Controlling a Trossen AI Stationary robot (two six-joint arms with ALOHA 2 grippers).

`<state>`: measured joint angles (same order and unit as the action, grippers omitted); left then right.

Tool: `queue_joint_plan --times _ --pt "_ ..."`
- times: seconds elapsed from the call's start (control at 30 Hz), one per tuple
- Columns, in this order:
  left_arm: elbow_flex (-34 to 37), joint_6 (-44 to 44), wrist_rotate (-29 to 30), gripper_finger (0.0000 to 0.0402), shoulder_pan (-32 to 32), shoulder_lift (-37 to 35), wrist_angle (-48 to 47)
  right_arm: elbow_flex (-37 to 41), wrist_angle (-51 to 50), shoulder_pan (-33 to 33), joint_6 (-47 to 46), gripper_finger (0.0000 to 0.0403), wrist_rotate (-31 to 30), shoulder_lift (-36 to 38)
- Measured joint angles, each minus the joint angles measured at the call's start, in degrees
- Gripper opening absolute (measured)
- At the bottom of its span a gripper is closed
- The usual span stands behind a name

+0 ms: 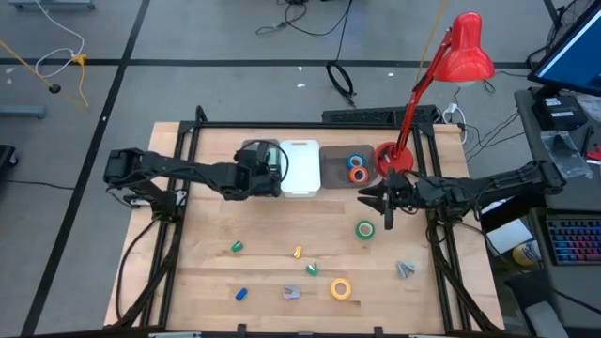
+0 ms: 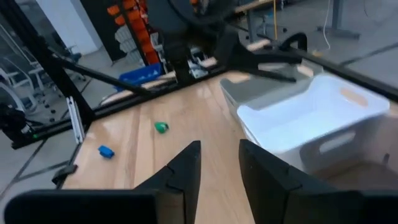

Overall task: Pick and place Stapler, Stapler remover, tape
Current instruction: Put the black stapler into the grey bin

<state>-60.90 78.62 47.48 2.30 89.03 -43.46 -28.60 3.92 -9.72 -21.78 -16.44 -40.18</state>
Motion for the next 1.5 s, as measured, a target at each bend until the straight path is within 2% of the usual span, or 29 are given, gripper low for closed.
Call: queue_joint_plan --times 0.23,0.6,0.9,1.1,1.5 --pt "-0.1 1.2 2.5 0.0140 0.0 -1.7 -1.6 0.0 -2.1 0.0 -2.7 0.0100 0.1 0.2" --pt "0.0 -1.6 1.2 0.0140 3.7 0.2 -2.4 0.0 -2.5 0.0 -2.9 0.0100 0.0 0.2" --pt "0.0 -4.6 -2.1 0.0140 4.5 4.0 1.5 0.0 -2.1 0.0 -3.1 0.0100 0.0 0.2" --pt "0.0 -3.8 -1.4 0.0140 4.8 5.0 0.5 0.0 -2.0 0.0 -3.1 0.0100 0.0 0.2" --pt "0.0 -4.4 -1.2 0.0140 4.8 9.4 4.2 0.0 -2.3 0.0 -4.6 0.0100 0.1 0.2"
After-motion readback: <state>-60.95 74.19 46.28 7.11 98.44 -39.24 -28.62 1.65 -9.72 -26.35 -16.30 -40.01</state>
